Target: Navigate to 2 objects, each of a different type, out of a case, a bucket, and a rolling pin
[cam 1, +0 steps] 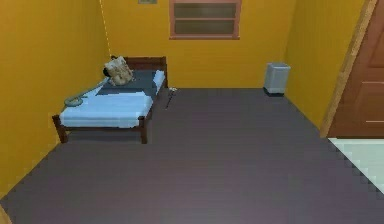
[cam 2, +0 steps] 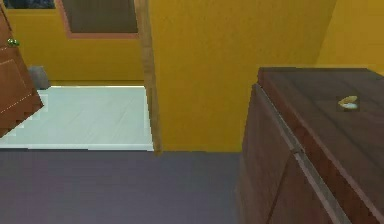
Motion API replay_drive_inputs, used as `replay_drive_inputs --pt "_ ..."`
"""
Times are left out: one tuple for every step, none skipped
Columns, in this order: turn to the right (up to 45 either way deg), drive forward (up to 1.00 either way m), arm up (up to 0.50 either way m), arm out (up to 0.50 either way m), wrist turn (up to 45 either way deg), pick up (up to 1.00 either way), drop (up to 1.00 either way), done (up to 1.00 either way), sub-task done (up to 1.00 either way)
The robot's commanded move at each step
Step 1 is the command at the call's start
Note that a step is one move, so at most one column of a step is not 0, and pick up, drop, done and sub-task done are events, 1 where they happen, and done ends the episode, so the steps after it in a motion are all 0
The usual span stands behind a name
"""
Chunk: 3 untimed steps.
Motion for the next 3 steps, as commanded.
replay_drive_inputs --pt "-45.0 0.0 0.0 0.0 0.0 0.0 0.0 0.0 0.0" --pt "-42.0 0.0 0.0 0.0 0.0 0.0 0.0 0.0 0.0" --pt "0.0 1.0 0.0 0.0 0.0 0.0 0.0 0.0 0.0"
